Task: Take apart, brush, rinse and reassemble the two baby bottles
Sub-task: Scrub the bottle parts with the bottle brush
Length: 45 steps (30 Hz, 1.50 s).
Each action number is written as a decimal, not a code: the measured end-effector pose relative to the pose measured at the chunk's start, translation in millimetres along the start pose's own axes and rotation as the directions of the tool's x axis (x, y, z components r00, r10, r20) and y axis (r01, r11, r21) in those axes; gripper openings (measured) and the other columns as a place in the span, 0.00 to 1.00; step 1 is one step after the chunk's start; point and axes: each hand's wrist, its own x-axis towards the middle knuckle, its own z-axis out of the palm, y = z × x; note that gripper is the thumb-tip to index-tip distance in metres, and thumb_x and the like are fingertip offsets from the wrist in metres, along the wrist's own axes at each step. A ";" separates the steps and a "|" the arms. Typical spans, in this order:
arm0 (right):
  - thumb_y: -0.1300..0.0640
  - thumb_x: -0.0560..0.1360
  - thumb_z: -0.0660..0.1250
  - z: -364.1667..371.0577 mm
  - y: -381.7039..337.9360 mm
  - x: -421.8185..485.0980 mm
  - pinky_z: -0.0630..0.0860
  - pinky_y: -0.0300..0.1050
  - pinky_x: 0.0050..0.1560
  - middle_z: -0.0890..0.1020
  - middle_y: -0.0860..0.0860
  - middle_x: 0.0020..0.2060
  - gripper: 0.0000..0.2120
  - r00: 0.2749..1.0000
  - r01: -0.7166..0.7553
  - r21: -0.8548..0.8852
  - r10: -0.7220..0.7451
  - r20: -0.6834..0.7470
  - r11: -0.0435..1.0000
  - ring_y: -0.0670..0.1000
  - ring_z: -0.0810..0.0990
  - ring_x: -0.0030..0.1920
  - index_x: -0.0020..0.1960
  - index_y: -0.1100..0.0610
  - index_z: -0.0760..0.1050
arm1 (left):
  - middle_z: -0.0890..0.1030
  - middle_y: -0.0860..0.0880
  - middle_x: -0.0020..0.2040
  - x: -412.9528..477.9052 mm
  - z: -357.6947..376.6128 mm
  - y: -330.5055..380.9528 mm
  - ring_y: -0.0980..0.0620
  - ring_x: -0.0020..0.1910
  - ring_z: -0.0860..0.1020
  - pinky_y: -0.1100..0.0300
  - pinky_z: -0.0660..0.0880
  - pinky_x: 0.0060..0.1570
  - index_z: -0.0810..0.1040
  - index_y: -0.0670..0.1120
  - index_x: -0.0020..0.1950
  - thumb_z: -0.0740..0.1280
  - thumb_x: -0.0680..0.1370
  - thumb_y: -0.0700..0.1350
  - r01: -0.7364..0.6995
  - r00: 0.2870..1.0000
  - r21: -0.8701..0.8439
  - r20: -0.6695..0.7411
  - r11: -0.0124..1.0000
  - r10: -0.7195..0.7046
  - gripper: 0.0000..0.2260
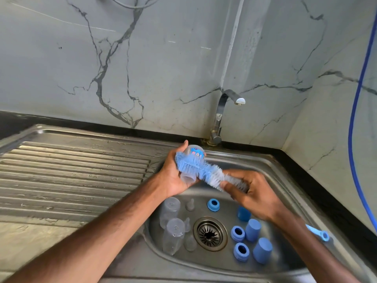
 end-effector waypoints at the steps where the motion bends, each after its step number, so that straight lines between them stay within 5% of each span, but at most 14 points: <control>1: 0.51 0.79 0.72 -1.1 1.3 3.4 0.81 0.36 0.41 0.87 0.38 0.49 0.12 1.000 -0.012 -0.016 0.012 -0.022 1.000 0.41 0.86 0.44 0.62 0.42 0.81 | 0.85 0.36 0.50 0.0 -0.8 -0.3 0.41 0.47 0.84 0.52 0.84 0.41 0.80 0.37 0.61 0.68 0.77 0.61 0.005 1.000 -0.012 -0.006 1.000 -0.005 0.28; 4: 0.51 0.79 0.72 -7.1 6.2 8.6 0.80 0.31 0.43 0.84 0.36 0.51 0.15 0.969 -0.098 -0.090 0.074 -0.238 0.991 0.35 0.84 0.47 0.65 0.49 0.82 | 0.85 0.39 0.45 2.5 2.7 -2.9 0.46 0.38 0.82 0.54 0.80 0.38 0.81 0.38 0.59 0.65 0.80 0.59 0.003 0.999 -0.001 -0.036 1.000 -0.003 0.24; 9: 0.52 0.79 0.72 1.9 2.8 2.0 0.80 0.33 0.41 0.86 0.40 0.52 0.13 1.000 0.008 -0.031 -0.008 -0.013 0.999 0.39 0.85 0.46 0.64 0.47 0.82 | 0.86 0.37 0.48 1.1 1.8 -5.6 0.42 0.42 0.85 0.49 0.83 0.44 0.78 0.39 0.63 0.61 0.84 0.56 -0.001 0.999 -0.024 -0.042 1.000 0.000 0.21; 13: 0.51 0.80 0.72 -9.1 8.1 9.5 0.82 0.38 0.42 0.86 0.42 0.52 0.14 0.959 -0.109 -0.113 0.075 -0.274 0.988 0.39 0.85 0.46 0.65 0.50 0.83 | 0.83 0.39 0.43 -2.8 7.0 -3.7 0.47 0.36 0.78 0.57 0.78 0.32 0.79 0.37 0.59 0.58 0.83 0.53 0.056 0.998 -0.041 -0.005 0.998 -0.057 0.20; 17: 0.50 0.80 0.71 1.9 -0.2 0.0 0.80 0.35 0.40 0.86 0.41 0.50 0.13 0.999 0.023 -0.029 -0.023 -0.024 0.999 0.42 0.86 0.45 0.63 0.50 0.83 | 0.85 0.37 0.54 -1.6 1.0 -8.6 0.42 0.45 0.85 0.50 0.84 0.42 0.76 0.38 0.67 0.63 0.84 0.54 -0.021 0.999 0.031 -0.047 0.999 0.023 0.21; 21: 0.50 0.80 0.71 -5.7 7.5 11.5 0.77 0.30 0.41 0.86 0.42 0.52 0.14 0.971 -0.075 -0.118 0.046 -0.235 0.990 0.38 0.84 0.45 0.64 0.50 0.83 | 0.85 0.37 0.44 -3.4 2.6 -3.6 0.46 0.33 0.84 0.57 0.82 0.29 0.78 0.35 0.61 0.61 0.83 0.57 0.044 0.998 -0.054 -0.052 0.998 -0.046 0.24; 23: 0.49 0.80 0.71 -3.2 8.8 9.4 0.76 0.27 0.41 0.85 0.40 0.52 0.16 0.974 -0.061 -0.134 0.030 -0.226 0.989 0.36 0.83 0.46 0.66 0.51 0.82 | 0.85 0.37 0.42 -3.8 5.8 -4.3 0.46 0.30 0.83 0.58 0.81 0.25 0.78 0.35 0.59 0.61 0.83 0.59 0.054 0.996 -0.055 -0.068 0.997 -0.058 0.26; 25: 0.49 0.80 0.70 1.3 7.9 5.5 0.76 0.27 0.40 0.84 0.37 0.52 0.17 0.988 -0.021 -0.134 -0.001 -0.157 0.991 0.36 0.84 0.46 0.67 0.52 0.81 | 0.85 0.37 0.40 -3.3 6.3 -6.2 0.47 0.29 0.83 0.58 0.80 0.24 0.78 0.36 0.59 0.62 0.83 0.62 0.011 0.997 0.019 -0.075 1.000 -0.009 0.27; 29: 0.51 0.80 0.71 -10.5 11.6 13.3 0.71 0.23 0.44 0.85 0.39 0.50 0.12 0.955 -0.117 -0.134 0.075 -0.286 0.984 0.31 0.81 0.47 0.63 0.50 0.83 | 0.84 0.38 0.47 -5.4 11.9 -5.5 0.48 0.34 0.81 0.58 0.80 0.30 0.80 0.38 0.61 0.54 0.80 0.70 -0.087 0.994 0.210 0.083 0.974 0.071 0.36; 33: 0.52 0.80 0.71 -18.9 15.9 11.0 0.69 0.25 0.44 0.81 0.36 0.49 0.13 0.947 -0.193 -0.199 0.129 -0.295 0.961 0.29 0.77 0.45 0.64 0.48 0.82 | 0.81 0.40 0.53 -9.8 15.4 -8.9 0.51 0.40 0.80 0.55 0.80 0.40 0.79 0.43 0.60 0.63 0.77 0.63 -0.225 0.962 0.510 0.253 0.830 0.106 0.26; 37: 0.52 0.80 0.72 -21.9 11.7 7.9 0.76 0.32 0.41 0.81 0.33 0.43 0.09 0.949 -0.176 -0.172 0.121 -0.293 0.969 0.32 0.80 0.45 0.60 0.46 0.84 | 0.83 0.42 0.53 -5.0 9.5 -16.3 0.53 0.46 0.81 0.62 0.80 0.43 0.79 0.40 0.63 0.74 0.78 0.44 -0.366 0.928 0.718 0.329 0.592 0.174 0.16; 41: 0.47 0.79 0.68 -14.1 2.7 7.3 0.82 0.45 0.45 0.86 0.43 0.47 0.08 0.979 -0.050 -0.162 0.016 -0.203 0.986 0.47 0.84 0.46 0.58 0.44 0.80 | 0.85 0.47 0.58 2.2 0.2 -15.1 0.51 0.58 0.83 0.48 0.79 0.64 0.81 0.41 0.60 0.80 0.72 0.41 -0.438 0.888 0.769 0.290 0.466 0.356 0.18; 45: 0.54 0.80 0.71 -17.7 14.3 8.0 0.77 0.31 0.44 0.83 0.34 0.43 0.09 0.962 -0.164 -0.143 0.126 -0.243 0.976 0.34 0.81 0.47 0.60 0.47 0.85 | 0.86 0.46 0.56 5.8 -5.9 -13.0 0.44 0.59 0.83 0.41 0.77 0.64 0.82 0.44 0.60 0.82 0.69 0.42 -0.447 0.879 0.798 0.307 0.404 0.365 0.21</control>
